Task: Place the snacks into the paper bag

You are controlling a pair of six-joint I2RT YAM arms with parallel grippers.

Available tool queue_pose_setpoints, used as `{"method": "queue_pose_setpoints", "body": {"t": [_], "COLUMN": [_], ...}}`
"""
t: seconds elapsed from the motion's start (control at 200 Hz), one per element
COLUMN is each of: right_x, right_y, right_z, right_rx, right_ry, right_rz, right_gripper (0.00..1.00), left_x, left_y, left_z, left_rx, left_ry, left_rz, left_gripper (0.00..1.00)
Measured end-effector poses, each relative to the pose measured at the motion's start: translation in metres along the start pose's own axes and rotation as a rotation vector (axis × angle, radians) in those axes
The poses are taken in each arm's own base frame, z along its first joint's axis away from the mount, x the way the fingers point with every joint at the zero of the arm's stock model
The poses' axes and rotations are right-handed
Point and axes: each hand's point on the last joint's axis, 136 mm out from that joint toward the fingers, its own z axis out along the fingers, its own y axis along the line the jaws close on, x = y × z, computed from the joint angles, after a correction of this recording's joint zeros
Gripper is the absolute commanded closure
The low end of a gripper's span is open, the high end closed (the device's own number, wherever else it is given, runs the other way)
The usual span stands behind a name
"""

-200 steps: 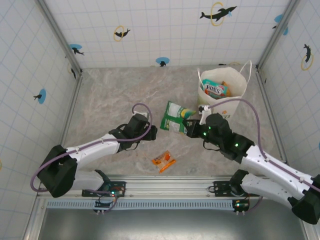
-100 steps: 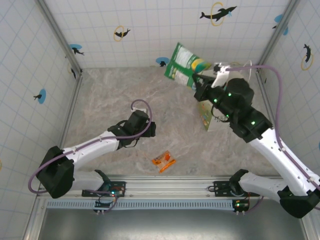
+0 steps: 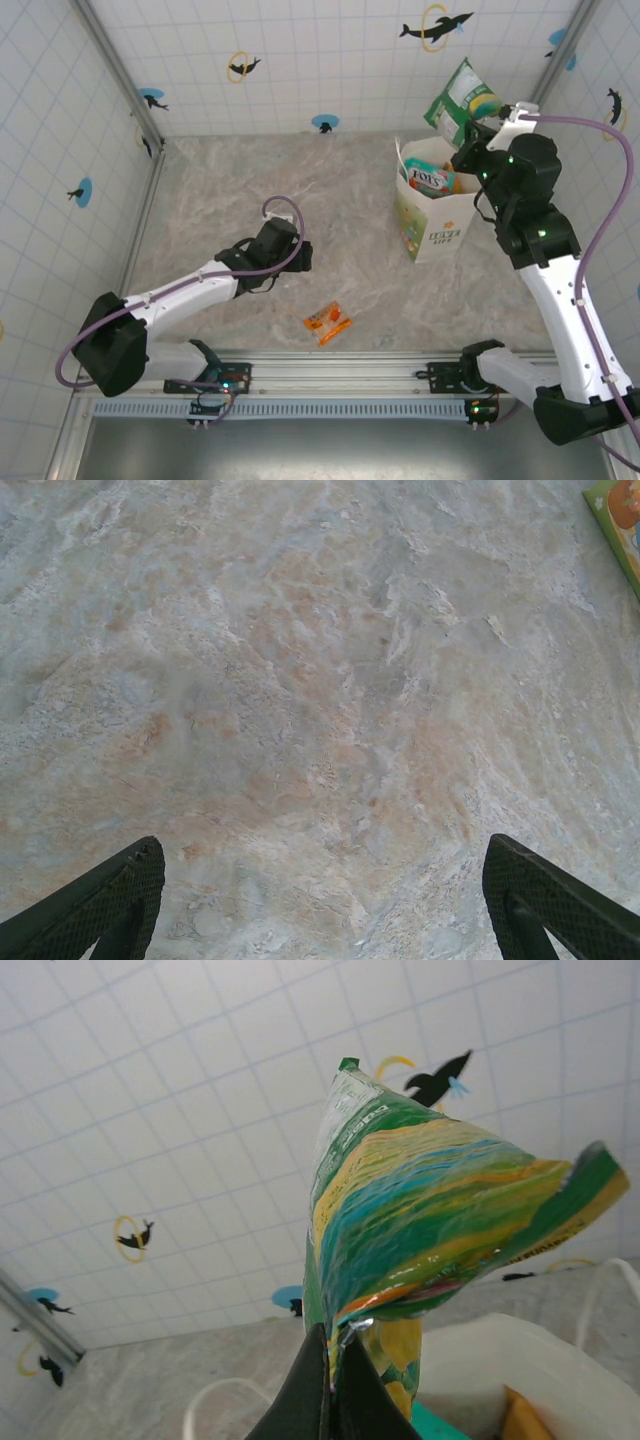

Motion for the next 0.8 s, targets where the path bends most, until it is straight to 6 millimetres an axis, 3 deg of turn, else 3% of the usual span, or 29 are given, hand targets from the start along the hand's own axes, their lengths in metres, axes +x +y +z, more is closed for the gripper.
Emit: {"method": "queue_pose_setpoints", "body": {"t": [0.185, 0.41, 0.801], "right_x": [0.039, 0.082, 0.099], "right_y": [-0.024, -0.039, -0.056], "right_z": [0.005, 0.009, 0.018], "right_rx": [0.057, 0.09, 0.107], "right_ry": [0.103, 0.224, 0.278], "right_rz": [0.006, 0.016, 0.072], "right_gripper": [1.0, 1.0, 1.0], "left_x": [0.0, 0.002, 0.002], "left_y": [-0.001, -0.003, -0.004], "left_z": [0.0, 0.001, 0.001], "left_rx": [0.003, 0.015, 0.024], "left_ry": [0.002, 0.011, 0.012], "left_rz": [0.013, 0.013, 0.012], "left_gripper": [0.16, 0.16, 0.16]}}
